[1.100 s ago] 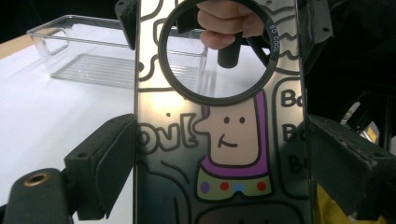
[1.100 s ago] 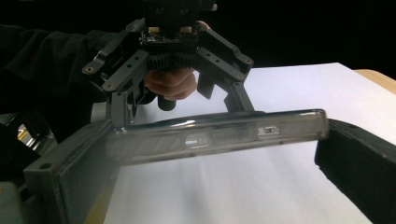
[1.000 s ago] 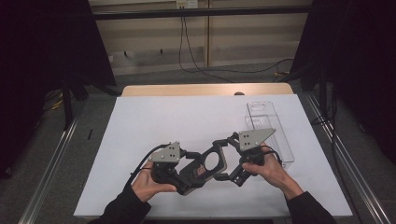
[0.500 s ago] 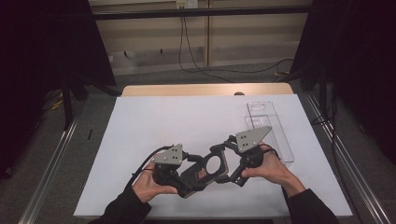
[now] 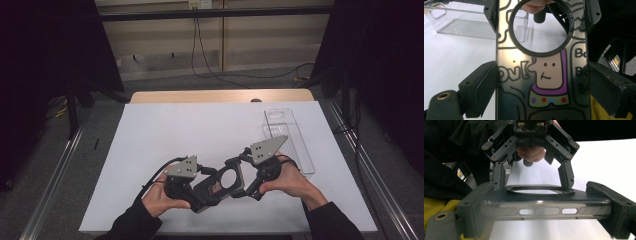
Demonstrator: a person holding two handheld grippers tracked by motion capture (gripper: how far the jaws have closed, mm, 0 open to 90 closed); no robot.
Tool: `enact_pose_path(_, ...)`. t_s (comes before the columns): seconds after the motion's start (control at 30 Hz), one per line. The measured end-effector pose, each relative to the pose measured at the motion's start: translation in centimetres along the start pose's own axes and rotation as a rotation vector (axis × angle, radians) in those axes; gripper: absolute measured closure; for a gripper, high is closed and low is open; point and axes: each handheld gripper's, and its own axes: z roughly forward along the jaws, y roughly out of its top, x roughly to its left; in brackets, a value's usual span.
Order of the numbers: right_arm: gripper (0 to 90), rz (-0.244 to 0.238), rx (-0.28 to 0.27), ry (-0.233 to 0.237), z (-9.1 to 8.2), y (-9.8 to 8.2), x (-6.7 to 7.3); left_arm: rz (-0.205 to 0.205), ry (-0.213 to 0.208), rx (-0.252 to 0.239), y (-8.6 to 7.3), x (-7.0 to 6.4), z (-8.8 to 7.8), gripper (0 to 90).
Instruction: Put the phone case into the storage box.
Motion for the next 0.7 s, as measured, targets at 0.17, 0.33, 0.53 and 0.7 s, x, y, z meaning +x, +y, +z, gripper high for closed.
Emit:
enact_pose_path(0.17,11.0,0.012,0.006,0.002,0.01,0.07,0.11,0.011,-0.002,0.004,-0.09,0.00,-0.05,12.2)
enact_pose_path(0.33,11.4,0.025,0.010,0.000,0.00,0.10,0.09,0.004,0.000,-0.007,-0.21,0.08,-0.03,12.1)
enact_pose_path(0.53,11.8,0.039,0.002,-0.007,-0.16,0.21,0.12,-0.003,0.021,-0.038,-0.33,0.01,-0.07,11.3)
enact_pose_path(0.7,11.9,0.046,0.006,-0.017,-0.25,0.22,0.11,-0.024,0.047,-0.051,-0.50,-0.02,-0.09,5.0)
